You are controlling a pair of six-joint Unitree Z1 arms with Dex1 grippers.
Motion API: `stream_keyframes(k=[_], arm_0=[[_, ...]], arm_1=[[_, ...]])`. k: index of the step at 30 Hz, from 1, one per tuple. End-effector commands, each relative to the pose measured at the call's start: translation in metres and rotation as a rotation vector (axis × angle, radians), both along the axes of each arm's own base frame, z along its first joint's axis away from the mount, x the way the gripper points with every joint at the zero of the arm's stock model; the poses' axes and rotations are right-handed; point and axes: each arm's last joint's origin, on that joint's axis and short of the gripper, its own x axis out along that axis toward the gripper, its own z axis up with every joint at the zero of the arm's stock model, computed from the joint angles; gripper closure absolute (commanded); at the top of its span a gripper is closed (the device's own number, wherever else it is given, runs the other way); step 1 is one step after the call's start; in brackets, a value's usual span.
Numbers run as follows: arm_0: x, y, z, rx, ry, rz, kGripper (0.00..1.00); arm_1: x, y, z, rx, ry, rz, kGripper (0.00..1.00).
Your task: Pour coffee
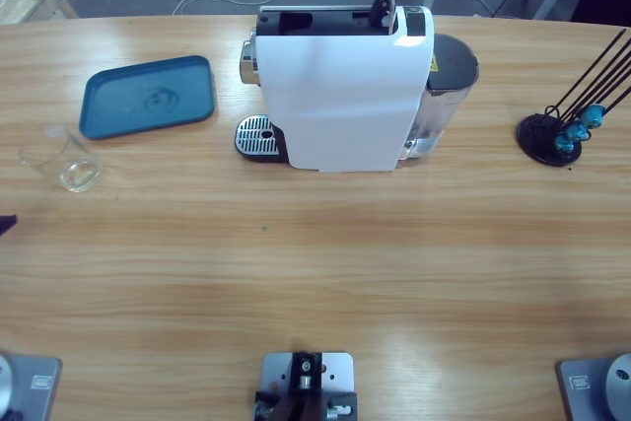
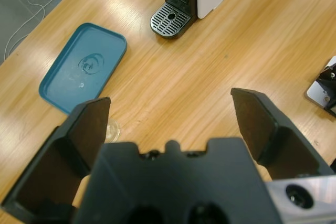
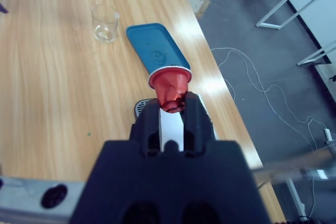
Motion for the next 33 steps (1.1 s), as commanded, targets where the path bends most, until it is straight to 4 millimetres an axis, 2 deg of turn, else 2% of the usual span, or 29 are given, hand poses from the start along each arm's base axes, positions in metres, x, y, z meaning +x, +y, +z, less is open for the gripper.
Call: stream_keyframes(k=[1,4,7,13,21,33], arm_0=[[0.004,0.005,-0.004,0.063,-0.023,0.020,0.009],[0.005,0.009,-0.005,0.064,-0.027,0.071,0.009],[0.008,0.010,-0.005,0.059,-0.036,0.108,0.009],[0.006,0.008,-0.004,0.021,-0.011,0.054,0.009],[0.008,0.011,-0.003,0.011,-0.014,0.099,0.009],[0.005,0.014,-0.002,-0.001,-0.021,0.103,0.009]], arm_1=[[0.047,0.051,-0.050,-0.123,0.050,0.020,1.000],[0.064,0.053,-0.059,-0.149,0.053,-0.015,1.000],[0.077,0.039,-0.062,-0.167,0.065,-0.060,1.000],[0.085,0.009,-0.061,-0.163,0.104,-0.084,1.000],[0.081,0.009,-0.072,-0.154,0.159,-0.015,1.000],[0.085,0.011,-0.081,-0.171,0.150,-0.045,1.000]])
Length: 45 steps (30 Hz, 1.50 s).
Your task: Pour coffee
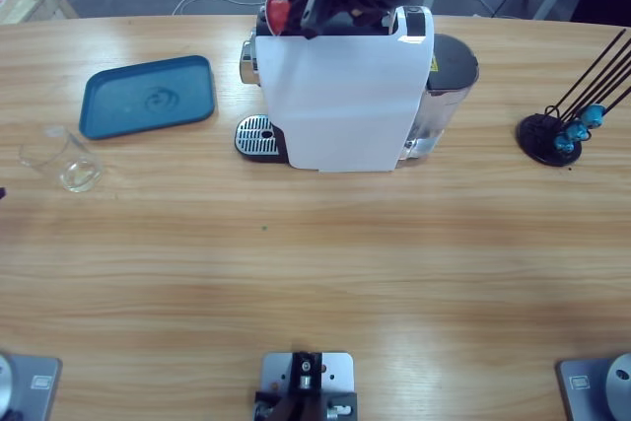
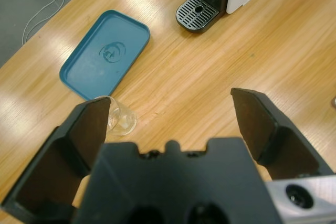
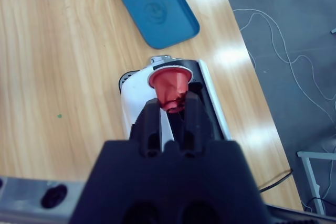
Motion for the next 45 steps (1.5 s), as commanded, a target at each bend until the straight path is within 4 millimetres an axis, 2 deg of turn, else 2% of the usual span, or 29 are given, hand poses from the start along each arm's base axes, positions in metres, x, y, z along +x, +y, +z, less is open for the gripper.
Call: stream_keyframes(k=[1,6,19,20,21,22,23,27,28,30,32,34,35,36,38,39,41,42,43,45], arm_0=[[-0.005,0.005,-0.002,-0.020,-0.012,-0.005,0.009],[-0.005,0.005,-0.003,-0.018,-0.011,-0.006,0.009],[-0.006,0.007,-0.006,-0.013,-0.008,-0.004,0.009],[-0.006,0.007,-0.007,-0.012,-0.007,-0.003,0.009],[-0.006,0.007,-0.007,-0.012,-0.007,-0.003,0.009],[-0.006,0.007,-0.007,-0.012,-0.006,-0.003,0.009],[-0.007,0.007,-0.008,-0.013,-0.006,-0.002,0.009],[-0.009,0.010,-0.008,-0.017,-0.010,-0.002,0.009],[-0.009,0.010,-0.009,-0.017,-0.010,-0.002,0.009],[-0.010,0.011,-0.010,-0.017,-0.010,-0.002,0.009],[-0.010,0.011,-0.011,-0.016,-0.008,-0.002,0.009],[-0.010,0.011,-0.011,-0.013,-0.006,-0.002,0.009],[-0.009,0.010,-0.012,-0.011,-0.005,-0.002,0.009],[-0.009,0.010,-0.012,-0.009,-0.003,-0.001,0.009],[-0.008,0.010,-0.013,-0.006,-0.001,-0.001,0.009],[-0.008,0.009,-0.013,-0.006,0.000,-0.001,0.009],[-0.008,0.009,-0.013,-0.002,0.001,0.000,0.009],[-0.007,0.009,-0.013,0.003,0.001,0.006,0.009],[-0.006,0.009,-0.013,0.009,-0.002,0.022,0.009],[-0.004,0.011,-0.012,0.006,-0.005,0.057,0.009]], arm_1=[[0.009,0.002,-0.022,-0.045,0.017,-0.021,1.000],[0.015,0.002,-0.028,-0.071,0.006,-0.060,1.000],[0.014,0.004,-0.034,-0.064,0.048,-0.034,1.000],[0.014,0.004,-0.035,-0.062,0.052,-0.038,0.952],[0.014,0.004,-0.035,-0.061,0.056,-0.041,0.832],[0.014,0.004,-0.036,-0.061,0.059,-0.044,0.784],[0.014,0.004,-0.036,-0.061,0.060,-0.045,0.756],[0.015,0.005,-0.037,-0.060,0.064,-0.052,0.749],[0.015,0.005,-0.038,-0.059,0.063,-0.054,0.682],[0.015,0.005,-0.037,-0.059,0.060,-0.060,0.627],[0.015,0.004,-0.034,-0.057,0.051,-0.070,0.513],[0.011,0.002,-0.023,-0.039,0.025,-0.073,0.412],[0.004,0.002,-0.011,-0.019,-0.001,-0.072,0.360],[-0.003,0.002,0.000,0.003,-0.020,-0.064,0.349],[-0.021,0.005,0.021,0.051,-0.041,-0.049,0.358],[-0.032,0.006,0.029,0.083,-0.024,-0.048,0.408],[-0.057,0.009,0.041,0.164,0.069,-0.094,0.705],[-0.074,0.009,0.047,0.216,0.170,-0.154,0.907],[-0.087,0.006,0.050,0.244,0.249,-0.198,0.976],[-0.106,-0.004,0.051,0.241,0.262,-0.284,1.000]])
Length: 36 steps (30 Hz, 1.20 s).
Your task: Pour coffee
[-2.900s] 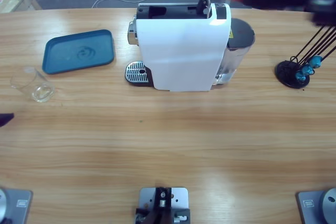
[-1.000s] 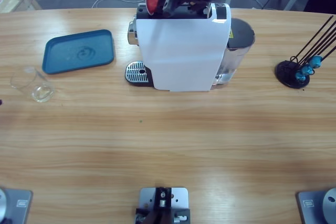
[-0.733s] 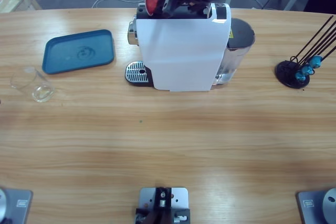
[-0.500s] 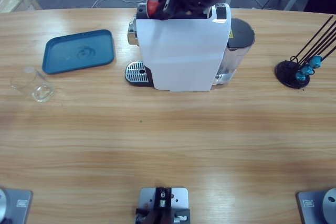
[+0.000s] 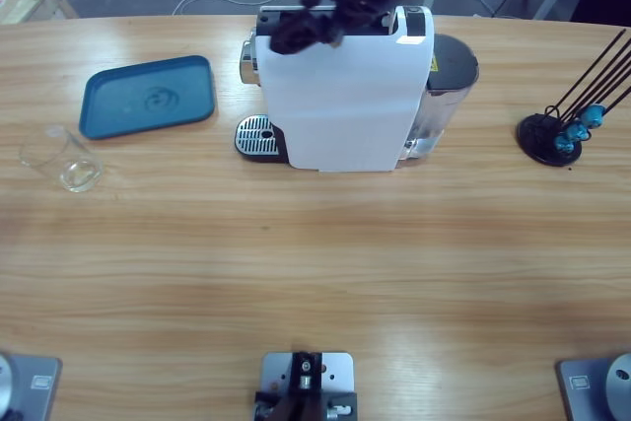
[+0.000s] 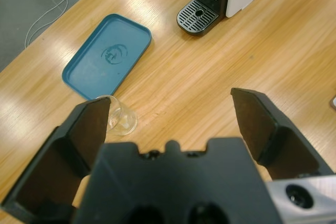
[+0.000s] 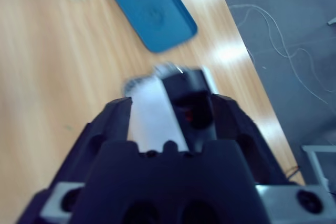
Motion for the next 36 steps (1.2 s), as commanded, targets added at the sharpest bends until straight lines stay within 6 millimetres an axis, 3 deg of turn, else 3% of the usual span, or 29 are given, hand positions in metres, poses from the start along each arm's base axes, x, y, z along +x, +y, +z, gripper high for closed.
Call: stream_keyframes(k=[1,7,10,16,19,23,27,34,36], arm_0=[[0.003,0.003,-0.009,0.024,0.013,0.066,0.009],[0.007,-0.001,-0.006,0.030,0.026,0.069,0.009],[0.011,-0.005,-0.001,0.046,0.037,0.073,0.009],[0.014,-0.005,0.006,0.079,0.045,0.095,0.013],[0.013,-0.001,0.007,0.119,0.052,0.133,0.013],[0.013,0.000,0.007,0.124,0.058,0.149,0.013],[0.013,0.000,0.007,0.122,0.053,0.152,0.012],[0.000,0.016,0.013,0.054,-0.006,0.232,0.011],[-0.002,0.019,0.015,0.034,-0.018,0.254,0.011]], arm_1=[[-0.093,-0.026,0.036,0.187,0.241,-0.290,1.000],[-0.120,-0.086,0.022,0.279,0.300,-0.646,1.000],[-0.109,-0.096,0.019,0.341,0.249,-0.846,1.000],[-0.016,-0.083,0.009,0.472,0.272,-1.047,1.000],[0.009,-0.082,0.007,0.570,0.325,-1.058,1.000],[0.014,-0.074,0.019,0.700,0.388,-0.956,1.000],[0.000,-0.054,0.029,0.739,0.420,-0.825,1.000],[-0.010,-0.008,0.002,0.671,0.464,-0.711,1.000],[-0.006,0.004,-0.014,0.624,0.473,-0.707,1.000]])
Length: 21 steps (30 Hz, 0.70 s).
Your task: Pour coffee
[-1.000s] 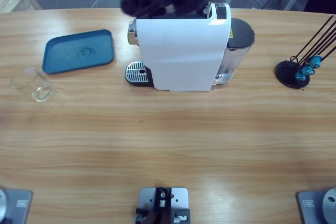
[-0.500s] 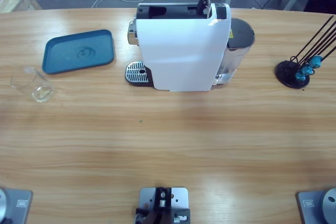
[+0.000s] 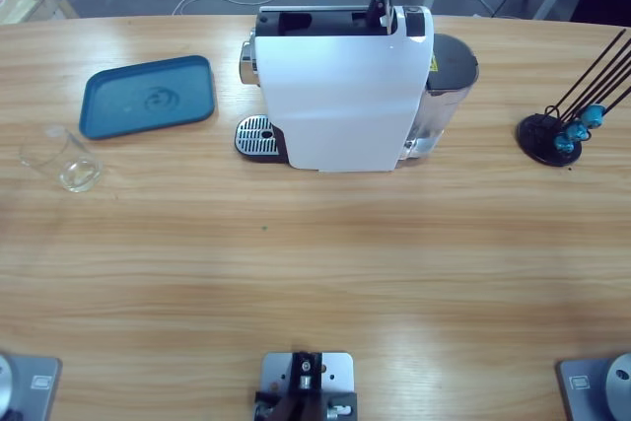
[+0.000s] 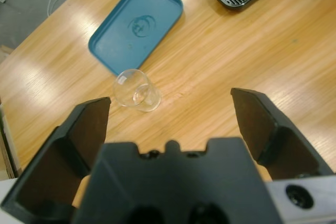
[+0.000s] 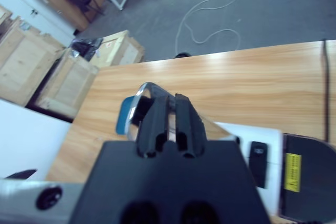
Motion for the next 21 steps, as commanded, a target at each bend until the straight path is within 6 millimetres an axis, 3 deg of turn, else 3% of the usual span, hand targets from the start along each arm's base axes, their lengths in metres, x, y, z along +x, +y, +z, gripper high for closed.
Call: stream_keyframes(k=[1,7,10,12,16,21], arm_0=[[-0.010,0.015,0.009,-0.059,-0.055,0.102,0.011],[-0.012,0.017,0.022,-0.060,-0.070,0.108,0.009],[-0.013,0.019,0.023,-0.056,-0.067,0.109,0.009],[-0.013,0.019,0.021,-0.052,-0.060,0.109,0.009],[-0.009,0.016,0.021,-0.033,-0.054,0.119,0.009],[-0.008,0.015,0.019,-0.043,-0.043,0.139,0.009]], arm_1=[[0.010,0.064,-0.064,-0.102,0.079,0.133,1.000],[0.030,0.092,-0.120,-0.182,0.140,0.194,1.000],[0.033,0.096,-0.135,-0.206,0.166,0.197,1.000],[0.030,0.100,-0.144,-0.224,0.182,0.207,1.000],[0.017,0.102,-0.184,-0.289,0.253,0.223,1.000],[0.008,0.101,-0.206,-0.338,0.301,0.225,1.000]])
